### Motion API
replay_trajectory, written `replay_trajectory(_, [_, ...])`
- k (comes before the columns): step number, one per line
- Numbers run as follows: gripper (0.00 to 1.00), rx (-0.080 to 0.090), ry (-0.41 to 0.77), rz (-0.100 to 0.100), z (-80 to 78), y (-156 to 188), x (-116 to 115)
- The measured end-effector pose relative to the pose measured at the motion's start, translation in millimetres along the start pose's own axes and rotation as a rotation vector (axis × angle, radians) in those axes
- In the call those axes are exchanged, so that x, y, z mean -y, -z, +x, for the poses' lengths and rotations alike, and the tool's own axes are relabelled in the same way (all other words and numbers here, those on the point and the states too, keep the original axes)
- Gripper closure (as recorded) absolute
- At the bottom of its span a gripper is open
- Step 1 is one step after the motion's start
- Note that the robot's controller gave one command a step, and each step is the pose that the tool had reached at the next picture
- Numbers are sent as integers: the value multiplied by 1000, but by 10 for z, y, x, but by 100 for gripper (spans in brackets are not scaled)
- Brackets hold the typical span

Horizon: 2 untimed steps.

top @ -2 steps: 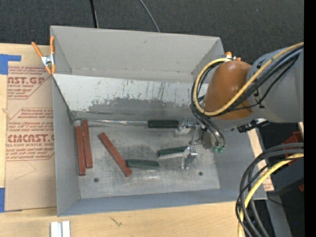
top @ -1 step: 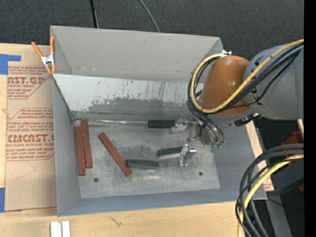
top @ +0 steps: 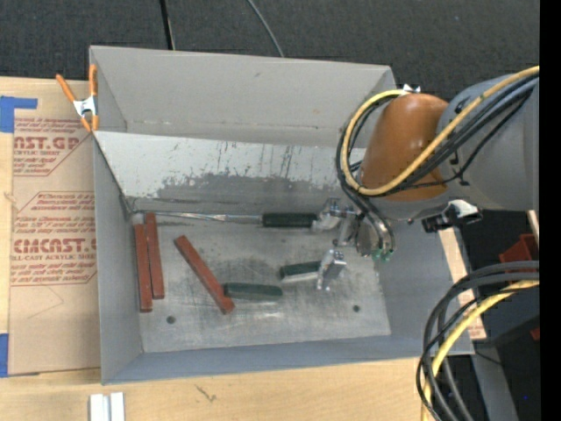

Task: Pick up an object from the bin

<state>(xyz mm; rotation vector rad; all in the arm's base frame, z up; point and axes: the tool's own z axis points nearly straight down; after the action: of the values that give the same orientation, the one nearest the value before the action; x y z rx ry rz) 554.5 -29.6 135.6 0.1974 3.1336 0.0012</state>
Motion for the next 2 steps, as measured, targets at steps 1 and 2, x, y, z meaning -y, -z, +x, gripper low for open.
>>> replay_trajectory(1, [0,3,37,1,35,-576,-8])
replay_trajectory(2, [100,23,14,-3,-17,-685,-2])
